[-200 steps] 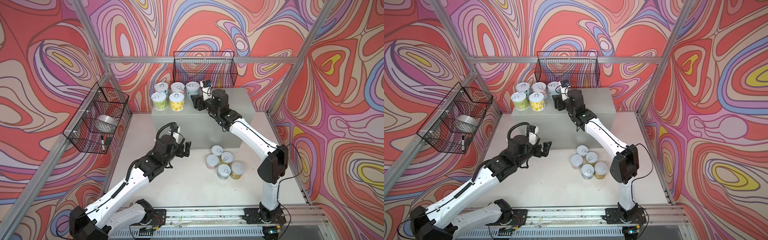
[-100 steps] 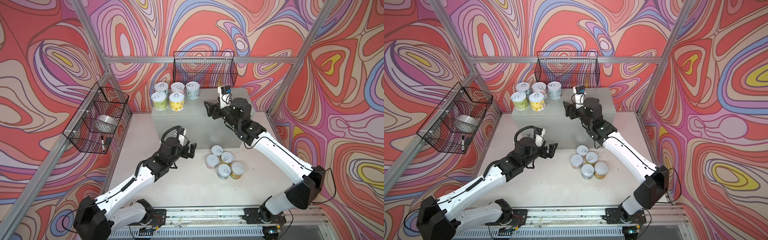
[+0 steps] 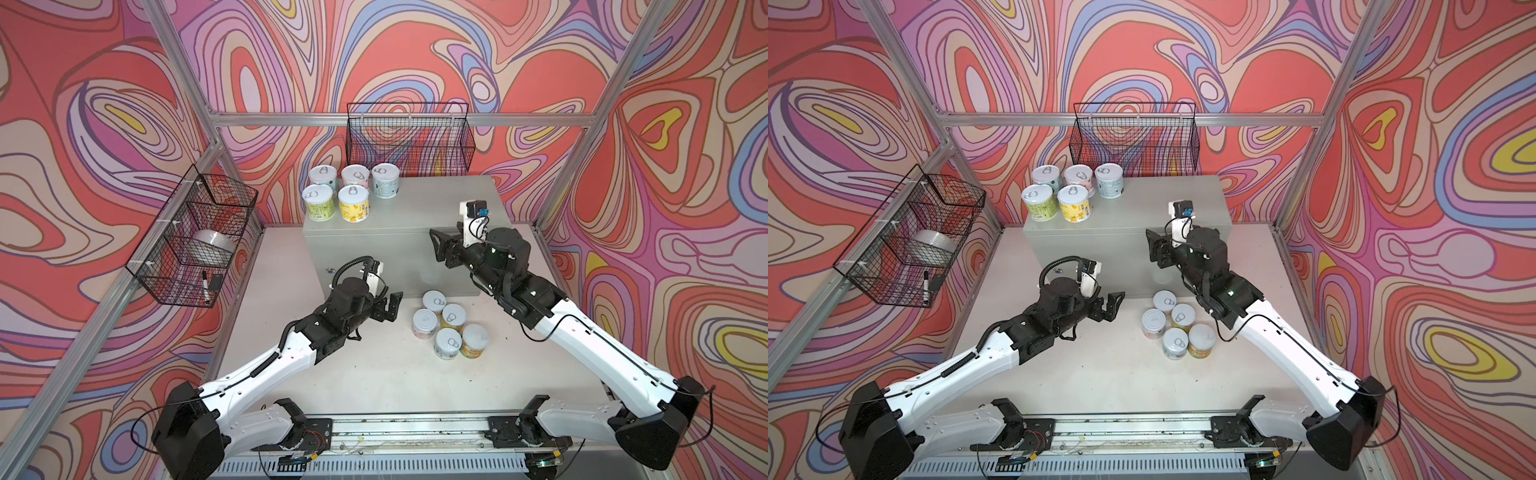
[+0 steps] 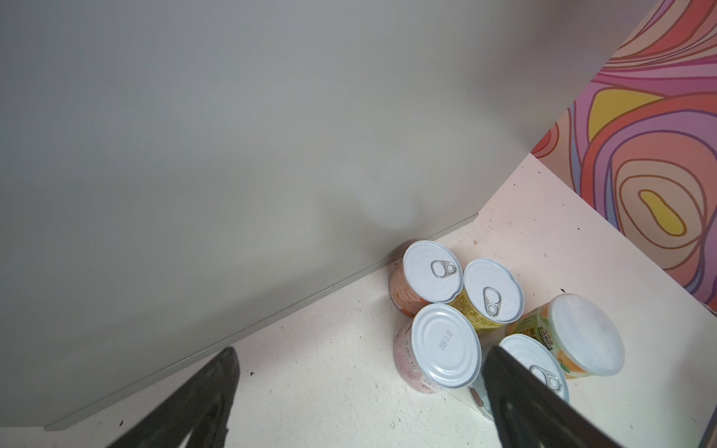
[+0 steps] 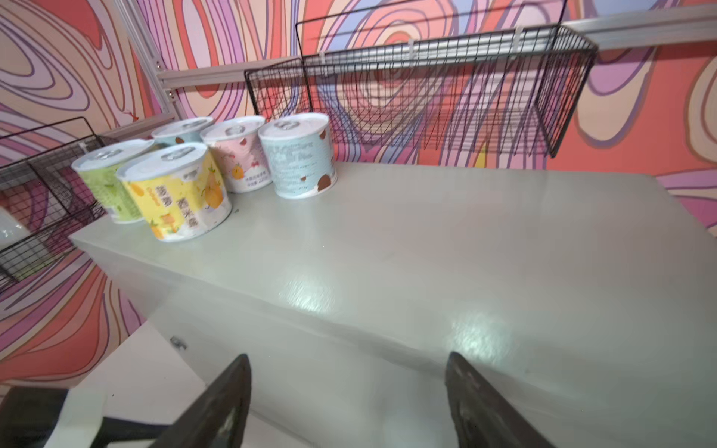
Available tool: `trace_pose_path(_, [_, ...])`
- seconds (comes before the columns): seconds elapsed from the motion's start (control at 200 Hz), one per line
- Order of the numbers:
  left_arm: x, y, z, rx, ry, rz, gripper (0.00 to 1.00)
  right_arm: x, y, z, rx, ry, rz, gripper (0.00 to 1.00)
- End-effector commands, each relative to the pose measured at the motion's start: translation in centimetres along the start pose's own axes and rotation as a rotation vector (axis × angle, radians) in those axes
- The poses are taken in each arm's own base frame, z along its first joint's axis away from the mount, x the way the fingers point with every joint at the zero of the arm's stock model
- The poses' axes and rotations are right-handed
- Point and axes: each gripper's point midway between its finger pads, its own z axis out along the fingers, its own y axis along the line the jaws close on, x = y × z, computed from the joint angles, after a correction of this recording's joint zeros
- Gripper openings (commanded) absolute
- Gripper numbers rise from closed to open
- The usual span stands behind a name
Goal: Place and organize the canned foods onto the counter
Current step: 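Lower both grippers down to the can cluster on the table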
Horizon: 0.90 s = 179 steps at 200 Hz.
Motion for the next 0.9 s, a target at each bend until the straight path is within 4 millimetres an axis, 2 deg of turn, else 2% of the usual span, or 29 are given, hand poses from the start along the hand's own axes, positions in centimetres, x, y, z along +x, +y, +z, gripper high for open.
trace_pose_path(0.0, [0.5,0.4,-0.5,-0.019,0.001,0.028,1.00,3.1,0.9,-1.5,0.036,0.076,-0.005,0.81])
trace_pose_path(0.16, [1.6,0.2,-0.1,-0.002,0.010,0.039,1.00,8.1,0.9,-3.1,0.045,0.159,0.047,0.81])
trace_pose_path(0.305, [2.7,-0.4,0.9,0.032,0.042,0.061,1.00,12.3,-0.5,-4.6,0.089,0.227,0.103,0.80])
trace_pose_path(0.496, [4.3,-1.1,2.3,0.064,0.060,0.059,1.00,16.6,-2.3,-6.2,0.151,0.298,0.163,0.82])
trace_pose_path(0.626, [6.2,-2.3,3.7,0.083,0.096,0.092,1.00,18.5,-3.0,-6.6,0.173,0.322,0.170,0.91])
trace_pose_path(0.716, [7.5,-3.1,4.8,0.095,0.126,0.118,1.00,19.4,-3.2,-6.3,0.193,0.338,0.163,0.93])
trace_pose_path(0.891, [10.1,-5.2,6.2,0.181,0.137,0.148,1.00,19.4,-3.3,-5.9,0.215,0.346,0.144,0.94])
